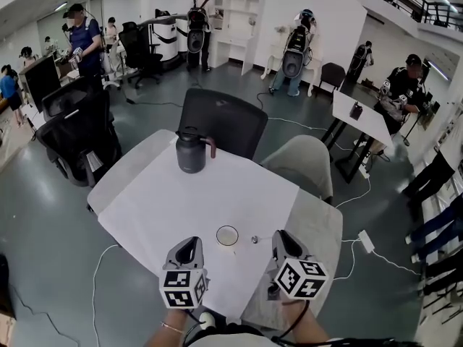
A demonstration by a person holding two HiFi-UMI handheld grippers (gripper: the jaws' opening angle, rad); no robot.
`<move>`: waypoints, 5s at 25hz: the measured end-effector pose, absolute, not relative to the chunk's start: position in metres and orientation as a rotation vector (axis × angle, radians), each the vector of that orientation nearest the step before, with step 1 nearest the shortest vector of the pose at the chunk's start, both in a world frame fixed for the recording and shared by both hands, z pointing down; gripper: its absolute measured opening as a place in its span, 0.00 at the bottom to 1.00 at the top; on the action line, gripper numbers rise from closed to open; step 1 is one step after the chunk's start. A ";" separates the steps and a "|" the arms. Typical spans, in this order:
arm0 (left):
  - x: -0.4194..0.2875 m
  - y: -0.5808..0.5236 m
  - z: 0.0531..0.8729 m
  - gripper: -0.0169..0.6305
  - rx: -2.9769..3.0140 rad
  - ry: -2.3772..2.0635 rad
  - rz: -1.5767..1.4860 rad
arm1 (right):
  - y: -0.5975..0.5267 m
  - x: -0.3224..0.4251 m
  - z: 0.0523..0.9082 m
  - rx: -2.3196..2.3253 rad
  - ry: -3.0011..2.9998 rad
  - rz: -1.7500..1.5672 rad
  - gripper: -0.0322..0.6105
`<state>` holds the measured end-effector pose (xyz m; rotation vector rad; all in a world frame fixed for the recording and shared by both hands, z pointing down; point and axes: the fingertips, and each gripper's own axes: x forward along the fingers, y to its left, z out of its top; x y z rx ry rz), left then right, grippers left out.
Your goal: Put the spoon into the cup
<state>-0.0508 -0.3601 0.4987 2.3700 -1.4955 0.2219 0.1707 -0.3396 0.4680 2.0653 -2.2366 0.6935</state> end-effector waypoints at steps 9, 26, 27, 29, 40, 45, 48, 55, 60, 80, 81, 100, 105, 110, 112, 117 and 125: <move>-0.060 -0.366 0.508 0.06 2.335 -1.540 0.231 | -0.353 0.151 0.474 2.006 -2.282 0.699 0.15; -0.073 -0.375 0.546 0.06 2.268 -1.546 0.273 | -0.379 0.120 0.525 1.917 -2.258 0.816 0.15; -0.073 -0.375 0.550 0.06 2.263 -1.543 0.276 | -0.380 0.120 0.528 1.912 -2.254 0.823 0.15; -0.072 -0.375 0.556 0.06 2.256 -1.537 0.276 | -0.381 0.118 0.534 1.904 -2.245 0.833 0.15; -0.080 -0.387 0.587 0.06 2.212 -1.528 0.309 | -0.389 0.109 0.566 1.869 -2.194 0.889 0.15; -0.083 -0.388 0.600 0.06 2.189 -1.512 0.327 | -0.389 0.105 0.580 1.855 -2.172 0.923 0.15; -0.082 -0.387 0.607 0.06 2.178 -1.502 0.336 | -0.390 0.104 0.588 1.853 -2.162 0.941 0.15; -0.080 -0.389 0.620 0.06 2.166 -1.479 0.353 | -0.393 0.102 0.598 1.849 -2.149 0.959 0.15; -0.078 -0.390 0.624 0.06 2.165 -1.468 0.355 | -0.392 0.102 0.604 1.855 -2.149 0.971 0.15; -0.073 -0.379 0.610 0.06 2.166 -1.500 0.344 | -0.384 0.113 0.598 1.851 -2.184 1.016 0.26; -0.072 -0.378 0.608 0.06 2.172 -1.500 0.343 | -0.382 0.114 0.596 1.854 -2.183 1.012 0.26; -0.071 -0.360 0.511 0.06 2.251 -1.619 0.184 | -0.347 0.182 0.501 2.037 -2.190 0.777 0.12; -0.068 -0.361 0.492 0.06 2.270 -1.651 0.134 | -0.343 0.189 0.474 2.045 -2.223 0.638 0.10; -0.062 -0.355 0.487 0.06 2.284 -1.647 0.136 | -0.335 0.191 0.465 2.024 -2.222 0.580 0.10; -0.060 -0.355 0.485 0.06 2.293 -1.642 0.135 | -0.333 0.189 0.462 2.001 -2.216 0.536 0.10; -0.056 -0.356 0.483 0.06 2.305 -1.636 0.124 | -0.332 0.188 0.461 2.004 -2.221 0.540 0.10; -0.057 -0.354 0.482 0.06 2.302 -1.648 0.126 | -0.332 0.190 0.462 2.010 -2.254 0.598 0.10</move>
